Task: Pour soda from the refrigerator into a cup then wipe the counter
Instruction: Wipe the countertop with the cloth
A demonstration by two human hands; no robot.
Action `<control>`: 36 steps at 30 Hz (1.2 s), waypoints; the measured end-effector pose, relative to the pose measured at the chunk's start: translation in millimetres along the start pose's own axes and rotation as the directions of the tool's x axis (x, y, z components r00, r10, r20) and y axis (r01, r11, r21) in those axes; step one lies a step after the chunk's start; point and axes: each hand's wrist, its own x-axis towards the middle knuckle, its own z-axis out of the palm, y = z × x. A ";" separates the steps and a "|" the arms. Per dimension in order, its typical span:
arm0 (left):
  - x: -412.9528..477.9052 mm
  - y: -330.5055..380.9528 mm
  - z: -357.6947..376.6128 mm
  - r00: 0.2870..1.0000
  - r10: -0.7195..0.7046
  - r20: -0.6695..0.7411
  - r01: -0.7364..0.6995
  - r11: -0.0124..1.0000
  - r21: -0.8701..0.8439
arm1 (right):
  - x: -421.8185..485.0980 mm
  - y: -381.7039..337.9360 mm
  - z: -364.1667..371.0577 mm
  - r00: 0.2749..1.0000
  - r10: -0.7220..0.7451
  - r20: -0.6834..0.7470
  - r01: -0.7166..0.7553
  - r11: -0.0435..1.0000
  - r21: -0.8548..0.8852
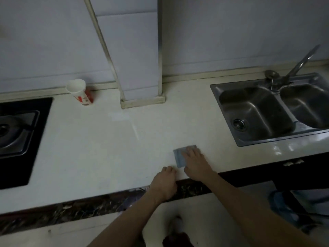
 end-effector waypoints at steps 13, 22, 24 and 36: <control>10.6 28.0 51.7 0.993 -0.110 0.046 0.095 0.965 0.245 | -9.0 -2.0 38.0 1.000 0.012 -0.025 -0.015 0.989 -0.146; 13.2 16.4 57.5 0.995 -0.067 0.068 0.059 0.991 0.124 | -42.9 -18.6 64.2 0.995 0.063 -0.079 -0.078 0.976 -0.202; 14.3 16.1 56.8 0.995 -0.060 0.076 0.049 0.989 0.137 | -51.3 -15.2 66.2 0.994 0.064 -0.093 -0.081 0.979 -0.189; 44.4 73.1 41.6 0.998 -0.003 0.056 -0.009 0.979 0.206 | -66.1 67.4 46.8 0.947 0.320 0.017 -0.314 0.940 -0.135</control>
